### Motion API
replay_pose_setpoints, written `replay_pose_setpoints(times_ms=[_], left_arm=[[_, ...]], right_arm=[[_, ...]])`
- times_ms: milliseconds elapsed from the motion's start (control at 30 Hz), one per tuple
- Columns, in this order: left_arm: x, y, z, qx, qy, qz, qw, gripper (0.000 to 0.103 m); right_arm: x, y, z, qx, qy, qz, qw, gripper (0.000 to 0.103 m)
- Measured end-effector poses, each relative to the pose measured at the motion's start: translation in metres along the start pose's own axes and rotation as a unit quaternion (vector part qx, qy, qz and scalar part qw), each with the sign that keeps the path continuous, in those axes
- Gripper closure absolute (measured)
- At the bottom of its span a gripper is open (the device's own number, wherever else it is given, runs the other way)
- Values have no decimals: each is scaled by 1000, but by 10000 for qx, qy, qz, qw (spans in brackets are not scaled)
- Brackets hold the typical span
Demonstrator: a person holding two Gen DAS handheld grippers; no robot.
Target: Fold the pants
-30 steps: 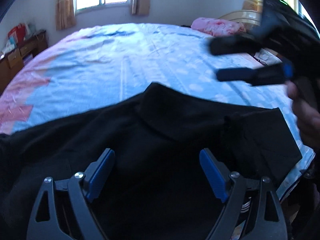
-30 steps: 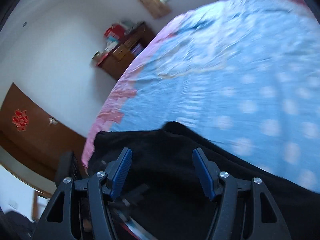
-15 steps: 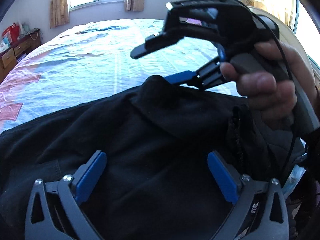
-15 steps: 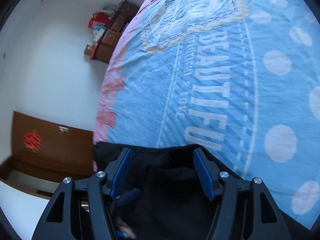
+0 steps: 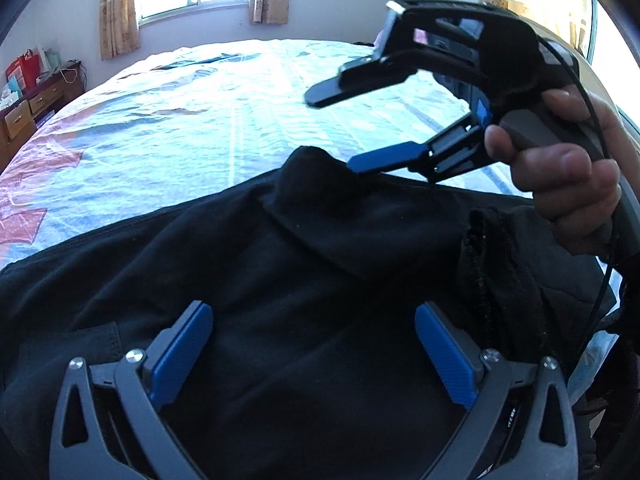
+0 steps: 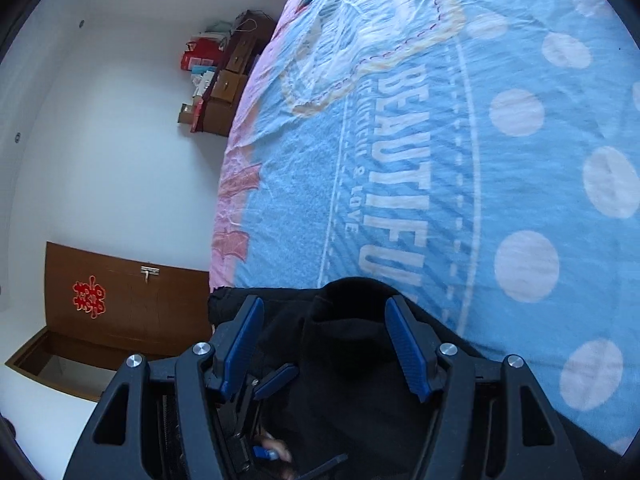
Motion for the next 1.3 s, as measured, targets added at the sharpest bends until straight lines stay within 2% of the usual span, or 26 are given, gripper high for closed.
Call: replay_pose_setpoints(times_ms=[200,300,367,433,467,567,633,700,800,933,1000,1067,1133,1200,1267,1300], left_arm=[[-1,2,-2,-21,-7,-6,10000,0],[-3,-1,-3,-14,-66,59,10000,0],[-4,-1,-4,-38,-74,77,9999,0],[-5,-1,-5,-50,-64,69,9999,0],[-6,-1,-5,-47,-68,73,9999,0],[-6,10,-6,-152,21,-26,9999,1],[2,34,-8,-365,148,-17,9992,2],[10,67,-10,-645,57,188,9977,2],[38,120,-16,-940,-17,791,9924,2],[109,165,-27,-826,264,1712,9814,2],[145,176,-33,-763,542,1863,9780,2],[177,178,-42,-624,957,1761,9777,4],[192,171,-49,-567,1147,1417,9816,6],[200,162,-54,-443,1317,1319,9815,16],[204,147,-57,-323,1458,897,9847,20],[201,145,-60,-338,1553,836,9837,21]], right_arm=[[15,-27,5,243,265,-107,9993,38],[25,-35,8,422,308,175,9985,38],[24,-30,16,243,67,498,9984,37],[23,-25,22,82,-102,643,9978,37],[25,-25,22,89,-38,565,9984,37],[33,-30,14,205,346,-59,9992,37],[35,-19,9,111,449,-165,9988,37],[35,4,7,-181,456,-166,9987,37],[29,48,3,-647,404,-202,9969,37],[21,97,-18,-1090,295,-77,9936,35],[22,112,-38,-1205,345,55,9921,35],[24,119,-62,-1245,420,157,9912,34],[27,119,-86,-1235,500,233,9908,34],[27,117,-114,-1203,546,333,9907,34],[20,114,-139,-1175,489,450,9908,34],[17,112,-149,-1157,466,439,9912,34]])
Point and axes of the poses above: each gripper's, at about its wrist camera, not at the fingertips, and y roughly against the way its jaws point, x to its left, z to its top, the point moved 3 cm from there along -y, roughly the way its jaws point, and after that the axes turned 15 degrees about -z, right-handed, at the moved point
